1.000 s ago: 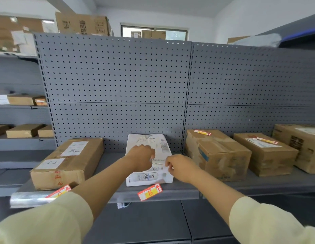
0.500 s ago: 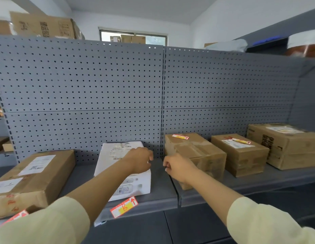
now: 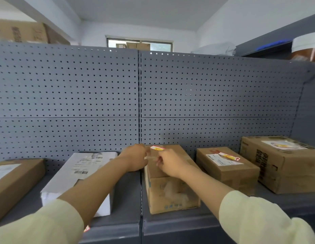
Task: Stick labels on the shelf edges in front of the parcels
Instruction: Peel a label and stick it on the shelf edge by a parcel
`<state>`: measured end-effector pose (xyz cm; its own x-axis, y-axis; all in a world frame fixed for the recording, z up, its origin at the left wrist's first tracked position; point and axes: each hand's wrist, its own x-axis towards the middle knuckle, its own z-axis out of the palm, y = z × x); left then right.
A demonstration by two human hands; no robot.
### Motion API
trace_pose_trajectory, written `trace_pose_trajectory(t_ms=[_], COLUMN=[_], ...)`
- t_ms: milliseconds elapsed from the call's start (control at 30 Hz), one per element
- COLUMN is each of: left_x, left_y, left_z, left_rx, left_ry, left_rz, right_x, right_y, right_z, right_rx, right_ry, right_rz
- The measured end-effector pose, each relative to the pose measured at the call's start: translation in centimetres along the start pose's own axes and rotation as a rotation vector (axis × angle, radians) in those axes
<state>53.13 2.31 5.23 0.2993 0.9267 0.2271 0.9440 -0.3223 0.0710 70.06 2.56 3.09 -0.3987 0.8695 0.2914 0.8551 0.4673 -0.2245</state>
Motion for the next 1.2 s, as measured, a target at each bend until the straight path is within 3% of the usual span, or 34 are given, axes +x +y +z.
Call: trace_pose_trajectory(t_ms=[367,567,767,1200], left_x=[4.6,7.9,9.4,10.1], left_y=[-1.4,-2.9,-4.7,-7.2], left_z=[1.6,2.3,2.8,4.2], left_rx=[-0.012,-0.027,0.027,0.082], left_ry=[-0.059,-0.039,-0.065,-0.094], left_rz=[-0.083,-0.054,-0.041,-0.050], right_x=[5.0,9.1,12.9,16.4], right_y=[5.9,6.6,8.2,9.3], right_z=[1.4,1.6,2.9,4.6], right_rx=[0.016,-0.070,0.013,0.031], right_ry=[-0.020,-0.051,-0.164,-0.195], right_rz=[0.086,0.185,0.296,0.366])
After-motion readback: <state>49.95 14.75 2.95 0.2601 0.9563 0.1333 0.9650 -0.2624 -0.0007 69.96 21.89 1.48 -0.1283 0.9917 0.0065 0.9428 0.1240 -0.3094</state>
